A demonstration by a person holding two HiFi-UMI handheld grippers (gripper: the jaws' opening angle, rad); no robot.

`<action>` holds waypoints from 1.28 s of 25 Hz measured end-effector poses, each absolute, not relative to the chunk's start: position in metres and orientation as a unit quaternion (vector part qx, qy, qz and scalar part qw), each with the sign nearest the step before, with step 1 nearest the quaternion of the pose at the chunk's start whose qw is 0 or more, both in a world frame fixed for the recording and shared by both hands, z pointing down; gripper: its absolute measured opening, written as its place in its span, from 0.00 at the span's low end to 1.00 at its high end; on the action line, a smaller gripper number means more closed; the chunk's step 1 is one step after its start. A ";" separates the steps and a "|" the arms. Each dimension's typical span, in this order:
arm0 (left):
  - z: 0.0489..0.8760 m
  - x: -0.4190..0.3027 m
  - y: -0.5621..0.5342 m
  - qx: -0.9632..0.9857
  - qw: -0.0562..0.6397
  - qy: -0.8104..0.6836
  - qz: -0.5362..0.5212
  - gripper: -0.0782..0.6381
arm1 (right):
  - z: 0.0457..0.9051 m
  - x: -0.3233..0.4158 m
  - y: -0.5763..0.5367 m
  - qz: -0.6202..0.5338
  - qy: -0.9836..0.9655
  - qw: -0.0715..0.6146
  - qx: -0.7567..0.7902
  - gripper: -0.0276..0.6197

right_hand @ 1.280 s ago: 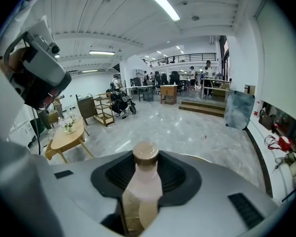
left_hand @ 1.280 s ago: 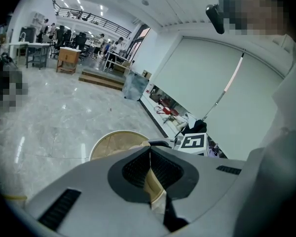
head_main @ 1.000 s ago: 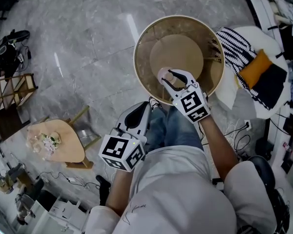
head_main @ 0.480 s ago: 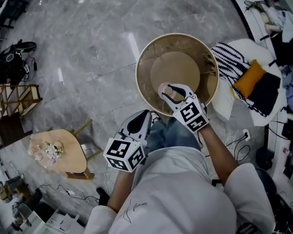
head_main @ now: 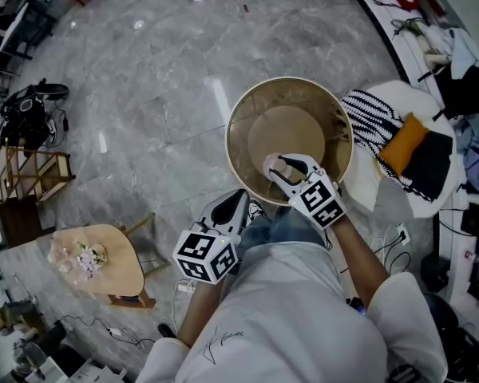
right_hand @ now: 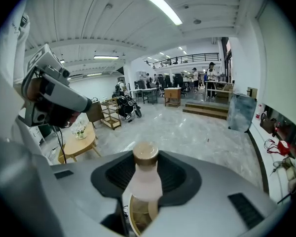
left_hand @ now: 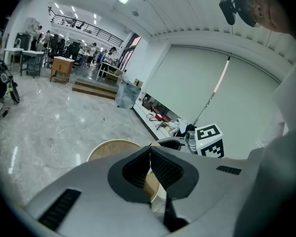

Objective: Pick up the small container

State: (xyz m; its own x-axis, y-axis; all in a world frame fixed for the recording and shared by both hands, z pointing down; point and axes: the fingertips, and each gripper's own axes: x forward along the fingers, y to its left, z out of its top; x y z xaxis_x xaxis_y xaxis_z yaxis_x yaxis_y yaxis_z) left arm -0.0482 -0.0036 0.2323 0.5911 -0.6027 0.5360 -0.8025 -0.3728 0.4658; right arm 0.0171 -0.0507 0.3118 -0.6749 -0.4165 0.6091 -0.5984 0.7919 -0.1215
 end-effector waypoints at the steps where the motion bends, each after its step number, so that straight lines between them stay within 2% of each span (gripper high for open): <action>1: 0.230 -0.048 -0.003 0.818 0.357 -0.429 0.137 0.13 | 0.309 0.018 -0.049 0.156 -0.901 0.290 0.283 0.27; 32: 0.196 -0.068 0.019 0.848 0.317 -0.410 0.114 0.13 | 0.231 0.016 0.009 0.122 -0.906 0.266 0.305 0.27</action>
State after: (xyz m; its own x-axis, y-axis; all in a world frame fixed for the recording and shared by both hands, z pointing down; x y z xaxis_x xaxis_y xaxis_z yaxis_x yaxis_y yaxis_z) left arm -0.0681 0.0188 0.1963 0.6376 -0.6234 0.4526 -0.7674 -0.4629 0.4436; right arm 0.0161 0.0092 0.2308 -0.6717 -0.4881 0.5573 -0.6181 0.7839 -0.0585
